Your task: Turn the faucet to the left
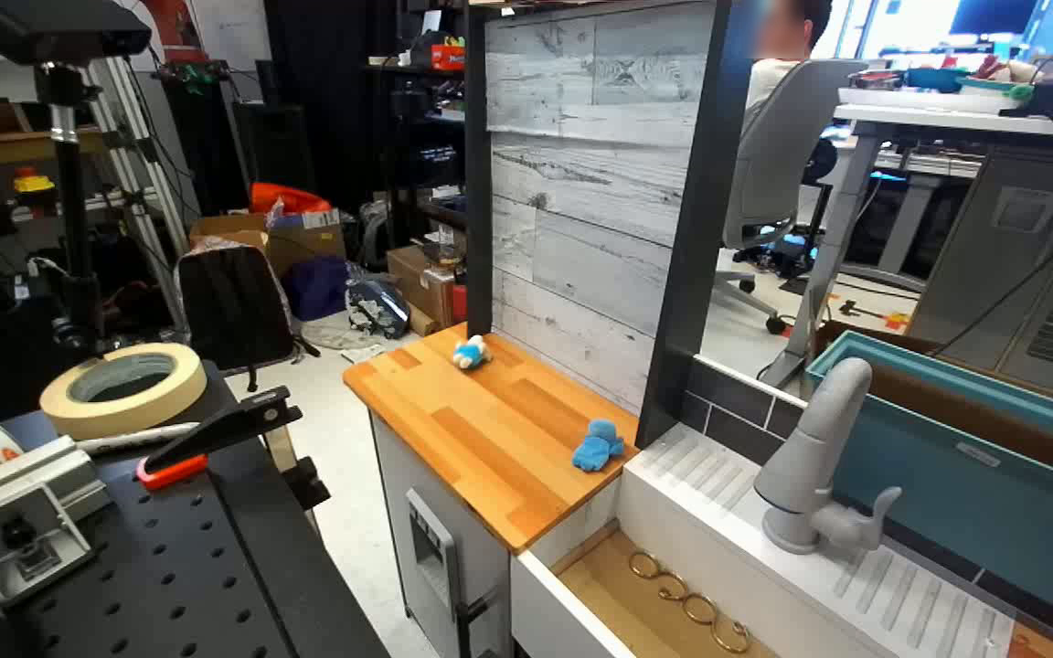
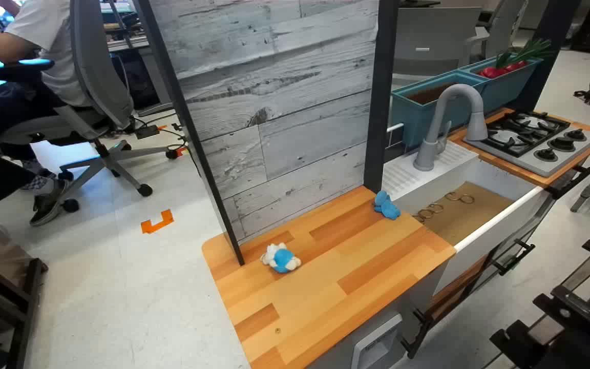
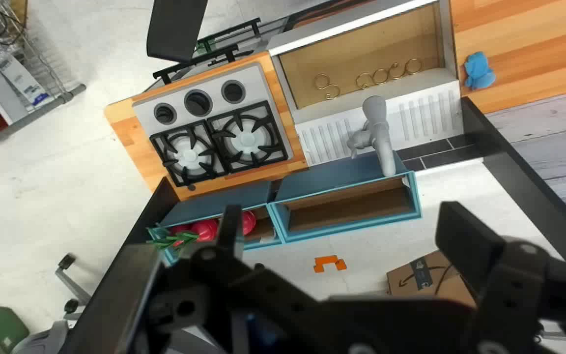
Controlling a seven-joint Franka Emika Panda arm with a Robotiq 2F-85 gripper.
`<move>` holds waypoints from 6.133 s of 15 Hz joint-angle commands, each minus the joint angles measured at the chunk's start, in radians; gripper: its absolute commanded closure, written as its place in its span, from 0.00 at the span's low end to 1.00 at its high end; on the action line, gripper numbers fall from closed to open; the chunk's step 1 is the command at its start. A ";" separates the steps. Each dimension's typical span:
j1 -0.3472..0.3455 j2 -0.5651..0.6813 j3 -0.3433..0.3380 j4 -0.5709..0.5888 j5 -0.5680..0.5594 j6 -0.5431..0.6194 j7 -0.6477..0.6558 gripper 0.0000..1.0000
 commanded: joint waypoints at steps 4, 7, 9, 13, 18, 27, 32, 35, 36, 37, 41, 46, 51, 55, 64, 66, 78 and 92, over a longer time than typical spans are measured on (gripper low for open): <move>0.010 0.000 -0.009 0.003 -0.003 -0.003 0.002 0.00; 0.010 0.000 -0.009 0.003 -0.003 -0.003 0.002 0.00; 0.010 0.000 -0.009 0.003 -0.003 -0.003 0.002 0.00; 0.011 0.027 -0.015 0.012 0.007 0.015 -0.003 0.00; 0.015 0.122 -0.047 0.004 0.026 0.081 -0.078 0.00; 0.007 0.417 -0.086 0.012 0.231 0.332 -0.389 0.00; -0.013 0.574 -0.042 0.042 0.294 0.424 -0.514 0.00; -0.020 0.674 -0.011 0.095 0.290 0.433 -0.511 0.00; -0.028 0.703 0.004 0.114 0.298 0.425 -0.521 0.00; -0.032 0.730 0.016 0.131 0.296 0.421 -0.525 0.00; -0.038 0.837 0.042 0.201 0.260 0.421 -0.503 0.00; -0.032 0.940 0.060 0.269 0.234 0.413 -0.487 0.00; -0.028 1.013 0.077 0.327 0.217 0.393 -0.488 0.00; -0.013 1.062 0.074 0.359 0.167 0.394 -0.483 0.00; 0.026 1.123 0.100 0.390 0.067 0.405 -0.485 0.00; 0.040 1.136 0.103 0.405 0.055 0.401 -0.483 0.00; 0.062 1.131 0.142 0.381 -0.004 0.479 -0.517 0.00; 0.065 1.196 0.279 0.407 0.164 0.774 -0.396 0.00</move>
